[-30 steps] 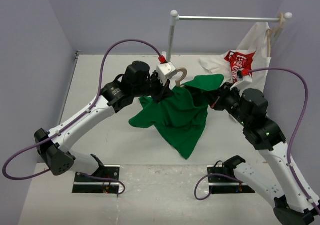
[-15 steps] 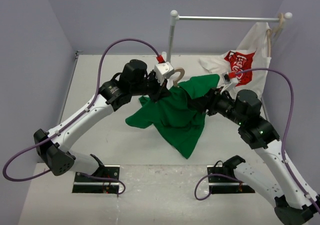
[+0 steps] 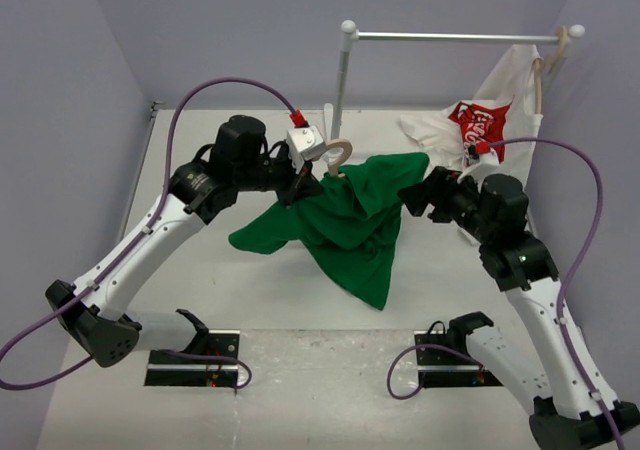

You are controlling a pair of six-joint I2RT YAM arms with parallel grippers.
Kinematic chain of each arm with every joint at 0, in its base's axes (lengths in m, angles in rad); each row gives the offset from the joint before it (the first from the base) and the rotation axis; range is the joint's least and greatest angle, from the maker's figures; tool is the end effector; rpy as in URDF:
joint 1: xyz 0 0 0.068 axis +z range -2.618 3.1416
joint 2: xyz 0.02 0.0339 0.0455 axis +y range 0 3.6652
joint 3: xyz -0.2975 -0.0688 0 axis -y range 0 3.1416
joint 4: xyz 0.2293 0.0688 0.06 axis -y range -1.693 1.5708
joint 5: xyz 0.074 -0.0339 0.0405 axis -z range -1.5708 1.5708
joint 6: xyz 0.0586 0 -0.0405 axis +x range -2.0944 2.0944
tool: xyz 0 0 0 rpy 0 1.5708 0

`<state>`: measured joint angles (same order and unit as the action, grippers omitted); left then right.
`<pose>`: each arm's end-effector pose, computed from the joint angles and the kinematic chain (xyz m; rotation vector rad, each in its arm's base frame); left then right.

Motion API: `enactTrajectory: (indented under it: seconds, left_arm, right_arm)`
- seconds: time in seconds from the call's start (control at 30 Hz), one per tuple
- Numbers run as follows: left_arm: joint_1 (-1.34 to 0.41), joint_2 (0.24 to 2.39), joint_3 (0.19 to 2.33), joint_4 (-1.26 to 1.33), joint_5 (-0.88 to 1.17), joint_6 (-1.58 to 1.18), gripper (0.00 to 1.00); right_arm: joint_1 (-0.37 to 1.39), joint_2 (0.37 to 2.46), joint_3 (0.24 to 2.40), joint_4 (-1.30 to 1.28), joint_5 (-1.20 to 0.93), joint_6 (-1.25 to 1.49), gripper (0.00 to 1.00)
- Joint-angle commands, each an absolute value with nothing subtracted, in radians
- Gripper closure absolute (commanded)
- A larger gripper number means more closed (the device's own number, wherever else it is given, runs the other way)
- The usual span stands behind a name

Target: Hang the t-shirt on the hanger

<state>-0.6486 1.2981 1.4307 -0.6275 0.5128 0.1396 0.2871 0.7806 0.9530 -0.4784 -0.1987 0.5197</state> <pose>0.1972 -0.1856 0.4304 1.0978 1.7935 -0.8392 0.1402 0.0535 0.3817 0.0841 1.9364 0.7333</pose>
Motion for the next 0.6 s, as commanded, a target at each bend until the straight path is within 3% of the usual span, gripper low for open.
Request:
enactTrajectory:
  seconds: [0.0,0.03,0.1,0.17,0.33,0.47,0.57]
  left_arm:
    - [-0.647,1.292,1.451,-0.584,0.674,0.168,1.0]
    - [-0.647,1.289,1.449,-0.574,0.678,0.168,1.0]
    - [-0.647,1.284,1.447,-0.559,0.671,0.155,1.0]
    - [-0.646,1.272,1.443,-0.521,0.636,0.124,1.0]
    - [-0.643,1.267,1.443,-0.412,0.551,0.048,1.0]
    - [-0.644,1.278,1.411,-0.259,0.655,-0.037,1.0]
    - [-0.643,1.298,1.402,-0.205,0.714,-0.086,1.0]
  right_arm:
    - [0.285,0.875,0.98,-0.304,-0.314,0.496,0.35]
    - [0.284,0.889,0.984,-0.295,-0.304,0.495,0.51]
    - [0.285,0.91,0.977,-0.282,-0.309,0.508,0.68]
    - [0.29,0.912,0.939,-0.247,-0.345,0.557,1.0]
    - [0.437,0.771,0.752,-0.103,-0.251,0.805,1.0]
    - [0.55,0.697,0.601,0.105,-0.234,1.03,1.0]
    - [0.598,0.73,0.622,0.121,-0.233,1.047,1.0]
